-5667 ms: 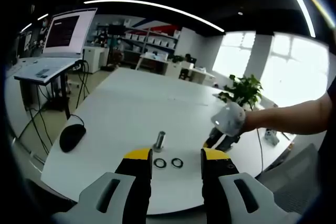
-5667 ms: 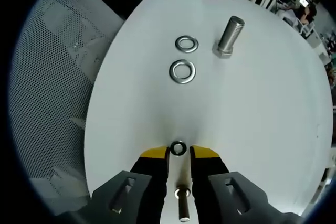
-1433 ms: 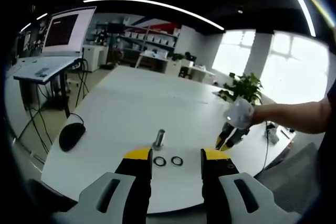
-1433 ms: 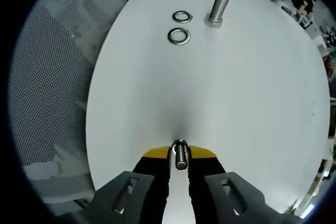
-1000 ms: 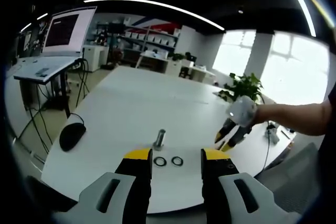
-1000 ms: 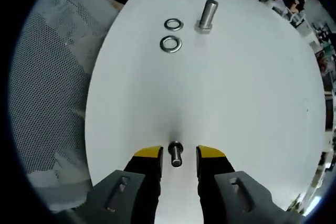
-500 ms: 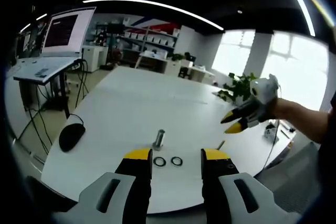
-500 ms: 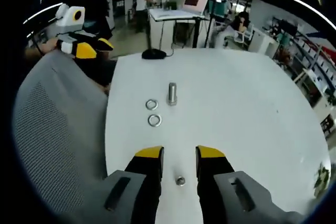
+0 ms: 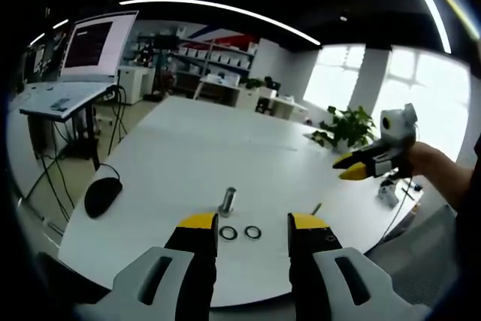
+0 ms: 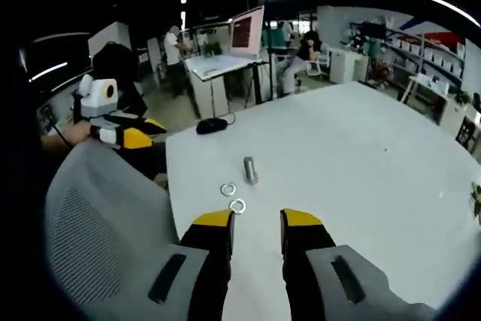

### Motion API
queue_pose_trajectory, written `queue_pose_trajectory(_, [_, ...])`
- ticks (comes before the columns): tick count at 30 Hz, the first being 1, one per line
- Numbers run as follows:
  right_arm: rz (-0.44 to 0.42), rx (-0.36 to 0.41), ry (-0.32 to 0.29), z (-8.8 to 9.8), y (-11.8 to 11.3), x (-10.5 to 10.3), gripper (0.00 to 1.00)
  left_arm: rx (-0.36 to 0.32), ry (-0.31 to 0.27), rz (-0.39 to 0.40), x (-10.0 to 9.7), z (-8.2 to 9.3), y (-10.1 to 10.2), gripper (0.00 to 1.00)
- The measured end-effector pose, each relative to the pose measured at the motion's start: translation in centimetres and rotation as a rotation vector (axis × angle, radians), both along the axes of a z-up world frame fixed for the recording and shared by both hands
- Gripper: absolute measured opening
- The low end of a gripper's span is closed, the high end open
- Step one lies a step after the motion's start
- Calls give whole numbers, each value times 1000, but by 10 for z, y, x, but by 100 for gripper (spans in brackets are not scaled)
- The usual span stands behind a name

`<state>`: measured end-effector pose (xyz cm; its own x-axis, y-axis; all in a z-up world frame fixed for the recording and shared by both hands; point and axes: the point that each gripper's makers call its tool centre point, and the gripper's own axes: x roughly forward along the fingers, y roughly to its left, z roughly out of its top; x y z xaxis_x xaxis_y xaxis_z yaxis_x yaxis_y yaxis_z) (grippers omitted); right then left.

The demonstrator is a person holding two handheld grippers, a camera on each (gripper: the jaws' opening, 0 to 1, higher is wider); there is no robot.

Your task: Place the washer onto the threaded stud by aligning its center hole with the stud, sliding it down to the base, and recovering from edge contact or off-axis alignment until the washer reaches the visible bottom stop.

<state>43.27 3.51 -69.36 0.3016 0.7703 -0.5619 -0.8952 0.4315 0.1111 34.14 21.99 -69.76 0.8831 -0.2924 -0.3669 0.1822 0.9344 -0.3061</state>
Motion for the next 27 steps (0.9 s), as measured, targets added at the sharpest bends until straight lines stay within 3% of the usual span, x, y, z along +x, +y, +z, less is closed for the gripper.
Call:
queue_pose_trajectory(2, [0,8,0,0,0,-3,26,1,1,-1,0,0,0,35])
queue_pose_trajectory(5, [-12,83,48,6,8,-11,26,2,3,-3,0,-1,0,35])
queue_pose_trajectory(13, [-32,114,54,-2,9,-28,26,1,4,0,0,-2,1,35])
queue_pose_trajectory(23, [-23,124,94,-19,9,-54,26,7,10,-5,0,-4,1,35])
queue_pose_trajectory(27, [-8,90,104,-32,11,-56,26,9,13,-9,0,-4,0,35])
